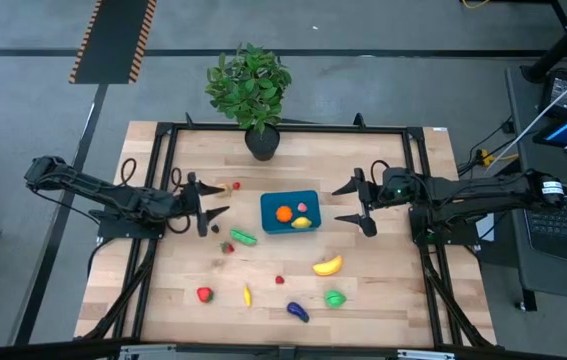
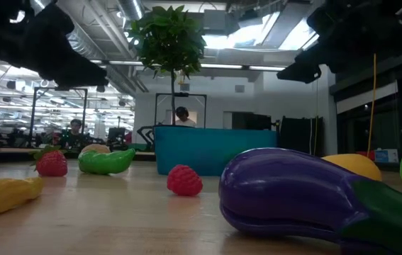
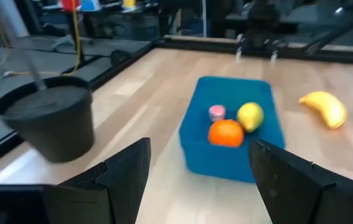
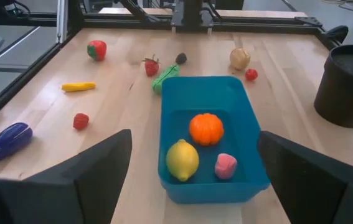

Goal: Pick and placing Produce into tupperware
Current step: Put the brown potato into the blue bin

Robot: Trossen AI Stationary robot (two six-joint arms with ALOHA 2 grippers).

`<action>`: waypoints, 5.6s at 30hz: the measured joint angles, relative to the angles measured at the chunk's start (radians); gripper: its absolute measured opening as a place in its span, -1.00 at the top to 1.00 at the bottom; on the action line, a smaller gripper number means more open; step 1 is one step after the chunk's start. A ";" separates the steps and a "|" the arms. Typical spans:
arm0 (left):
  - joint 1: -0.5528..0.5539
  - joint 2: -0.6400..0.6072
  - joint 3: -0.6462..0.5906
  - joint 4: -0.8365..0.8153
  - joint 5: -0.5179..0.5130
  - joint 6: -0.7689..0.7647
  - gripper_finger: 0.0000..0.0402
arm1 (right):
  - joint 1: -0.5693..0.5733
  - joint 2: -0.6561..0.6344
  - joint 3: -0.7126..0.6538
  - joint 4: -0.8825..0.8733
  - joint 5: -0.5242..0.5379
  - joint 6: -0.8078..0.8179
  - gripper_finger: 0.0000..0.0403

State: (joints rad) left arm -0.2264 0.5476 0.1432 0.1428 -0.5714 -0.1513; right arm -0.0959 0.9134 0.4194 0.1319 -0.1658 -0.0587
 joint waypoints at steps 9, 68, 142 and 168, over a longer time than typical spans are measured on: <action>0.000 0.004 0.107 -0.277 -0.129 -0.112 -0.30 | 0.000 0.000 0.000 0.000 0.015 0.002 -0.73; 0.691 0.644 0.451 -0.701 0.532 0.359 -0.28 | 0.000 0.001 0.000 -0.002 0.139 0.024 -0.73; 0.533 0.218 0.449 -0.629 0.550 0.105 0.16 | 0.000 0.001 0.000 -0.001 0.140 0.002 -0.73; 0.205 0.020 0.360 -0.381 0.578 0.128 0.16 | 0.000 0.001 0.000 -0.001 0.139 0.002 -0.73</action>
State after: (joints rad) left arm -0.0214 0.5674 0.5034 -0.2386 0.0068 -0.0231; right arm -0.0956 0.9146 0.4194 0.1304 -0.0265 -0.0566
